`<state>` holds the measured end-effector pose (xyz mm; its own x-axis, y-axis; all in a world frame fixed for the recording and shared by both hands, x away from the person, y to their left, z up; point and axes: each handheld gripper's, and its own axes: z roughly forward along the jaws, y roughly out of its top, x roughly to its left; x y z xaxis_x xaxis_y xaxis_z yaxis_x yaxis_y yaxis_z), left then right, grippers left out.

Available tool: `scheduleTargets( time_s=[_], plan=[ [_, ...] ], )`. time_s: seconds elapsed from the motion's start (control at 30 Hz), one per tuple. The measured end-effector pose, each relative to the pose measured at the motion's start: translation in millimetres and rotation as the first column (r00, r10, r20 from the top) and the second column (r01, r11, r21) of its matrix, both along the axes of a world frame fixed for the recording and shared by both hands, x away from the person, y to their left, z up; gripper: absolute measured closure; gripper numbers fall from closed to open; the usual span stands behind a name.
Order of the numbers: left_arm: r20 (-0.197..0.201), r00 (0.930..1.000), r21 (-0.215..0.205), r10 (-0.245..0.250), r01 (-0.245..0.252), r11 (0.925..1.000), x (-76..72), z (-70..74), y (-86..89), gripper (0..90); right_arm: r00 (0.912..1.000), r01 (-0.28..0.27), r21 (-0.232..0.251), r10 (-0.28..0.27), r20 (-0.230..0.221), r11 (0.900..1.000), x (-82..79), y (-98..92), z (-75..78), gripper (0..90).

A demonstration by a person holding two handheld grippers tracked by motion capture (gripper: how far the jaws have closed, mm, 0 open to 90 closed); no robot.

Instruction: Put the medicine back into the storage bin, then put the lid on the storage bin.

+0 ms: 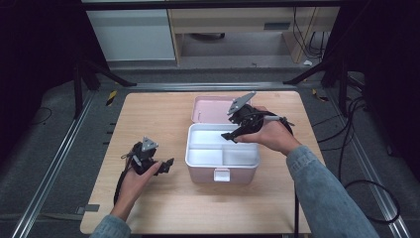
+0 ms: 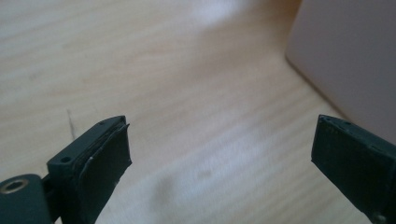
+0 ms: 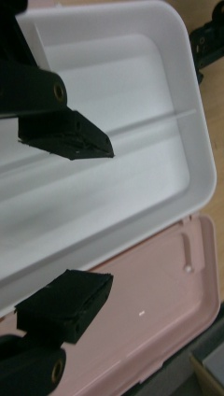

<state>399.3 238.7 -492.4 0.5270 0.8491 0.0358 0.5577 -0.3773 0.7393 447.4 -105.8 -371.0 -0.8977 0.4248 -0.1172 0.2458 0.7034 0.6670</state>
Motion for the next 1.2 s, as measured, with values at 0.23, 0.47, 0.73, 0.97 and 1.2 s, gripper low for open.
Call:
scheduleTargets(
  time_s=[0.23, 0.47, 0.73, 0.97, 1.2],
  plan=[
    [-0.001, 0.9999, 0.003, 0.014, -0.014, 0.9999, 38.1, 43.0, -12.5, 8.1, 0.9714, 0.232, 0.116, -0.236, 0.024, 0.966, 10.7, -33.9, -2.1, 26.9],
    [0.014, 0.9995, 0.006, 0.027, -0.027, 0.9996, 81.8, 75.8, -35.5, 12.5, 0.8874, 0.460, 0.165, -0.458, -0.052, 0.872, 37.6, -63.1, -4.3, 55.6],
    [-0.021, 0.9978, -0.028, 0.063, -0.063, 0.9976, 116.0, 76.6, -48.7, 18.1, 0.8269, 0.562, 0.155, -0.554, -0.097, 0.812, 63.9, -72.9, -15.0, 60.1],
    [0.014, 0.9969, -0.075, 0.078, -0.077, 0.9942, 134.6, 81.1, -66.0, 25.9, 0.7993, 0.601, 0.174, -0.588, -0.125, 0.780, 82.5, -76.7, -30.3, 56.8],
    [-0.006, 0.9977, -0.078, 0.068, -0.068, 0.9946, 144.4, 73.8, -85.5, 31.7, 0.7703, 0.638, 0.205, -0.614, -0.172, 0.742, 97.5, -74.0, -44.7, 55.9]
  ],
)
